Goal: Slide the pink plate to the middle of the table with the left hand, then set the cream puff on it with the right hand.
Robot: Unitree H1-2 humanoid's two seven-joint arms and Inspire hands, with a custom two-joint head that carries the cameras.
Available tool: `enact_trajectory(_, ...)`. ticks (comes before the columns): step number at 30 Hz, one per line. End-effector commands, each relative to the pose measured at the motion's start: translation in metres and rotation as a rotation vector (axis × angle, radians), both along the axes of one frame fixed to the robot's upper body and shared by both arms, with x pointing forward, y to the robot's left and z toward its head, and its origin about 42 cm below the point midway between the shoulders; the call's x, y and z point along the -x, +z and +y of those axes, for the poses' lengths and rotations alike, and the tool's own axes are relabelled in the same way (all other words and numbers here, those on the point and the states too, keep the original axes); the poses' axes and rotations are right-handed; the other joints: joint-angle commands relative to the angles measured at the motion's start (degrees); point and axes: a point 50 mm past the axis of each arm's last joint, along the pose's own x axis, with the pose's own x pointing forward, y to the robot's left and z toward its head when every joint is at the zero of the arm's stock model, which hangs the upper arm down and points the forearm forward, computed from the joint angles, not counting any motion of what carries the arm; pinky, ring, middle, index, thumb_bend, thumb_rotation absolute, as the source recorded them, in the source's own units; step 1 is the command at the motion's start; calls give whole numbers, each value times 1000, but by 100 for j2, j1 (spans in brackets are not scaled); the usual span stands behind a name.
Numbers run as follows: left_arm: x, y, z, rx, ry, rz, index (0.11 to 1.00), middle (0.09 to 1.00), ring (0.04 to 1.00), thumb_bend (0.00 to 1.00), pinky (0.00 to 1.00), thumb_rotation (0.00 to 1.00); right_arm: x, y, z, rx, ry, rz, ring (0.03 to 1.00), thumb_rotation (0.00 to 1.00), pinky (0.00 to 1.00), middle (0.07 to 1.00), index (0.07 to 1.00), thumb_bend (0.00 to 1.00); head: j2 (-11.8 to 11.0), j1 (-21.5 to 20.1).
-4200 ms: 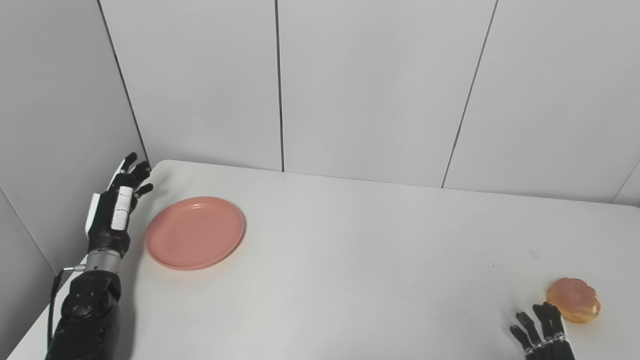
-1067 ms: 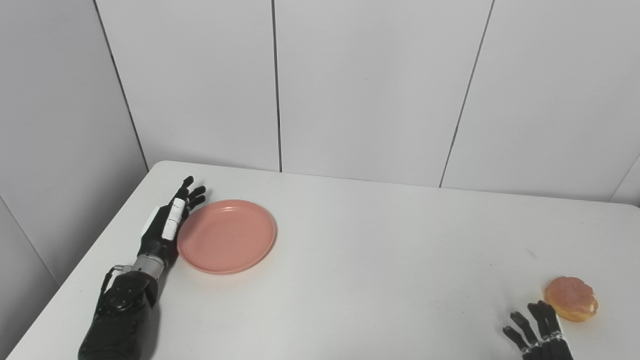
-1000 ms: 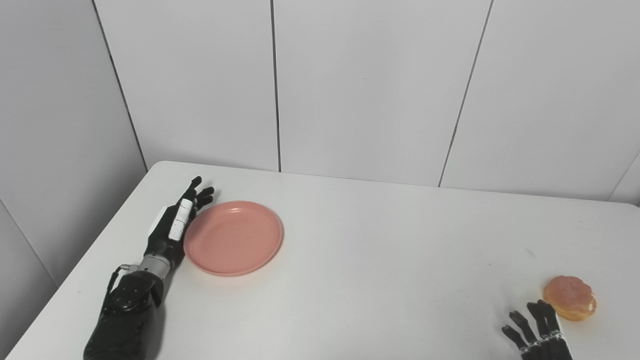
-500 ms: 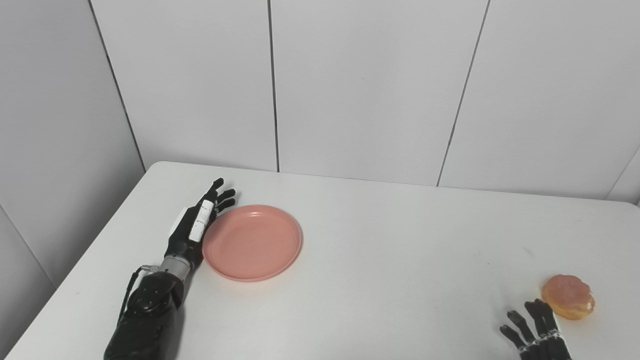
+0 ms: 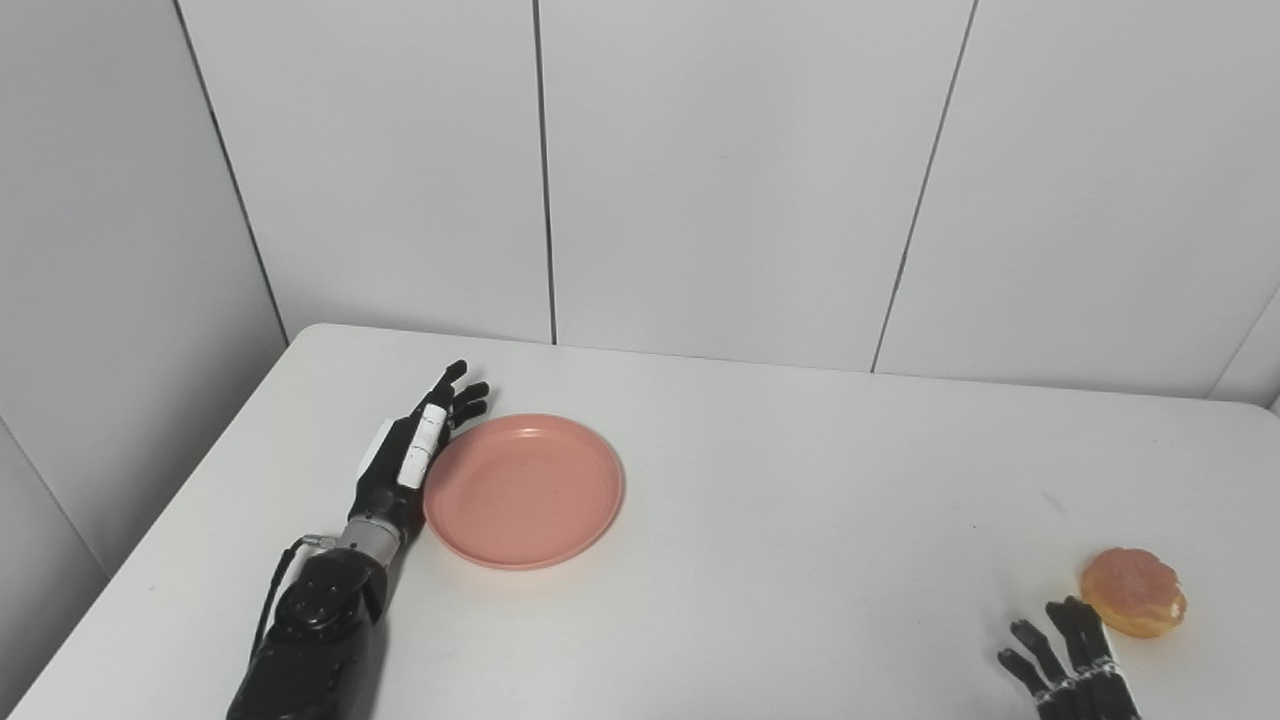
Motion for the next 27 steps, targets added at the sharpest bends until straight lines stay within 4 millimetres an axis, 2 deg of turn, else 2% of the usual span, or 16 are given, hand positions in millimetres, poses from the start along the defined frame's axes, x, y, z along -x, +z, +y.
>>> enact_trajectory(1, -6, 6, -24, -9, -50, -20, 934, 875, 889, 999, 753, 951, -1, -34, 13, -22, 30, 255, 900, 968, 856, 965, 955, 819, 9, 7)
enact_trajectory(12, -4, 3, -40, 23, -64, -13, 938, 870, 885, 987, 758, 945, -1, -32, 17, -18, 27, 257, 891, 960, 849, 957, 946, 824, 73, -176)
enact_trajectory(27, -1, -4, -76, 64, -128, 4, 949, 887, 895, 986, 763, 951, 0, -28, 25, -15, 22, 252, 866, 922, 808, 939, 929, 852, 170, -515)
